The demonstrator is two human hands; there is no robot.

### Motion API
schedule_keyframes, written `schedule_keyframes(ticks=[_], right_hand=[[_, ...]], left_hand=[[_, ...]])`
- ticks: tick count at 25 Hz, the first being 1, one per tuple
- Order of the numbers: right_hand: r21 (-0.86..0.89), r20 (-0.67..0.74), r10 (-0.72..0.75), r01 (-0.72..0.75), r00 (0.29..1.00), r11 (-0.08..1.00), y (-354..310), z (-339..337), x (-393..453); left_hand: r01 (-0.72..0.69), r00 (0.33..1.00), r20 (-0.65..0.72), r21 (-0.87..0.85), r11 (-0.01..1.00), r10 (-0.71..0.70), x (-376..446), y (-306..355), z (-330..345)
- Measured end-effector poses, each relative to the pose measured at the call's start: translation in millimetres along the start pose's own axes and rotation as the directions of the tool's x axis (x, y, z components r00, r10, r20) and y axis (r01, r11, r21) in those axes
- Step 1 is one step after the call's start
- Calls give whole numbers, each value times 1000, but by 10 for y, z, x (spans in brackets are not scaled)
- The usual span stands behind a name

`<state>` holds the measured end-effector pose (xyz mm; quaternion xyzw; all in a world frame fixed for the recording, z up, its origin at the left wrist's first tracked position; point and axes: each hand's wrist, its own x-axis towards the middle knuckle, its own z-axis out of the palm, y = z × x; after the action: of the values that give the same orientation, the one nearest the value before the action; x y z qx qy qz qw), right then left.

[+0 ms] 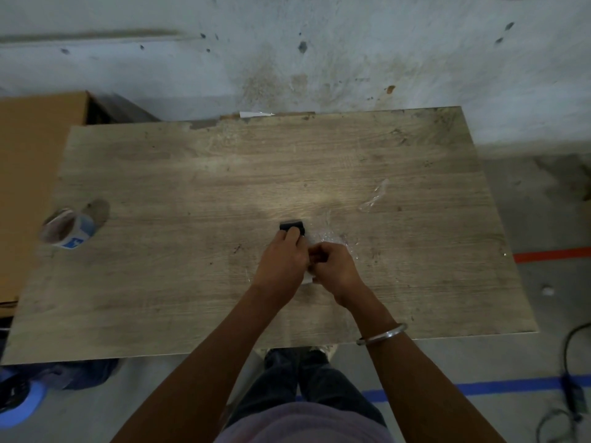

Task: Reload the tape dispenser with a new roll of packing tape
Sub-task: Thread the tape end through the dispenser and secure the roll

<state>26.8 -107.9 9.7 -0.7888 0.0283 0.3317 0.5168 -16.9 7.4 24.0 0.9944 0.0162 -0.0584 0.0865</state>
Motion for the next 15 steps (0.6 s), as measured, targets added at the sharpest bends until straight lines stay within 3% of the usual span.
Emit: schedule_keyframes(ticks=[4, 8, 12, 15], right_hand=[[2, 0, 7, -7, 1000, 1000, 14, 13, 19], [175, -9, 110, -107, 994, 979, -28, 8, 34], [329, 27, 165, -165, 986, 930, -61, 21, -7], [347, 26, 192, -189, 981, 919, -44, 75, -41]], left_hand=[[7, 1000, 9, -11, 1000, -7, 24, -39, 38], [61, 998, 14, -67, 996, -61, 36, -81, -18], [102, 988, 118, 19, 995, -104, 58, 16, -178], [99, 977, 181, 100, 990, -116, 104, 95, -292]])
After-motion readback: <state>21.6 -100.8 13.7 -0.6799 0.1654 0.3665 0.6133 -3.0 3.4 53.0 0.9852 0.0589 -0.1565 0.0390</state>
